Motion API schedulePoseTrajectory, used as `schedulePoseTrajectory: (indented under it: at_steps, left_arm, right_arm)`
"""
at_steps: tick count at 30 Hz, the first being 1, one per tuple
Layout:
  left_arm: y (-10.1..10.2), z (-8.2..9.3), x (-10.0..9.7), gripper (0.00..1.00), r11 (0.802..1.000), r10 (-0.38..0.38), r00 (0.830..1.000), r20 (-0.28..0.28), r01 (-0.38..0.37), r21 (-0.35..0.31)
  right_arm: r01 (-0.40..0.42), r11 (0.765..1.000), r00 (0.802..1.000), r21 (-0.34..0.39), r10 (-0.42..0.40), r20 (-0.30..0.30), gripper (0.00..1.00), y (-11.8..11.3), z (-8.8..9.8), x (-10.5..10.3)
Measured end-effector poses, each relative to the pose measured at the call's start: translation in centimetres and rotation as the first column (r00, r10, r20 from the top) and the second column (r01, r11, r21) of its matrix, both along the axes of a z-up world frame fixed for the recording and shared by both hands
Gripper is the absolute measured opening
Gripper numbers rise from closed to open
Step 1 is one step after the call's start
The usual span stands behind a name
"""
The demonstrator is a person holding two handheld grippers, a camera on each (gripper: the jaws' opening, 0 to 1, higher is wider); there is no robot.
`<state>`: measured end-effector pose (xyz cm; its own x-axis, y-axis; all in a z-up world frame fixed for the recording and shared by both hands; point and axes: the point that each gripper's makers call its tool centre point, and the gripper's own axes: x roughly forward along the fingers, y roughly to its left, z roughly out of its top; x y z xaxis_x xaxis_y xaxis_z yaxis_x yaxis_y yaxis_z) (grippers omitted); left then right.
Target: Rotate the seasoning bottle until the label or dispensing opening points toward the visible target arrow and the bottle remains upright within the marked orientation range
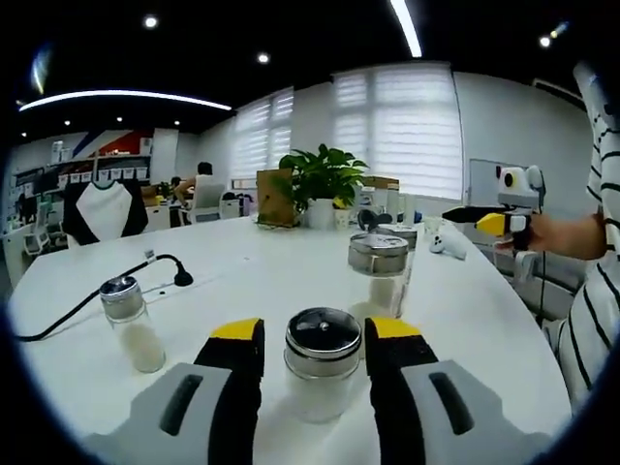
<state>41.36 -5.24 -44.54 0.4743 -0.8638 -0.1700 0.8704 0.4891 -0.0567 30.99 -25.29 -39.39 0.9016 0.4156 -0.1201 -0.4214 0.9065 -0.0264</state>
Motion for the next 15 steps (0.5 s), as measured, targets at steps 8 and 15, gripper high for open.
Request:
schedulePoseTrajectory:
  at_steps: [8, 15]
  left_arm:
    - [-0.2, -1.3, -0.3, 0.35, 0.998, 0.025, 1.000, -0.001, -0.025, 0.063]
    - [-0.2, -1.4, 0.1, 0.35, 0.994, 0.108, 0.994, -0.034, -0.107, 0.034]
  right_arm:
    - [-0.028, 1.000, 1.000, -0.012, 0.028, -0.005, 0.57, 0.5, -0.2, 0.2]
    - [0.007, 0.999, 1.000, 0.036, -0.007, -0.003, 0.52, -0.3, -0.1, 0.6]
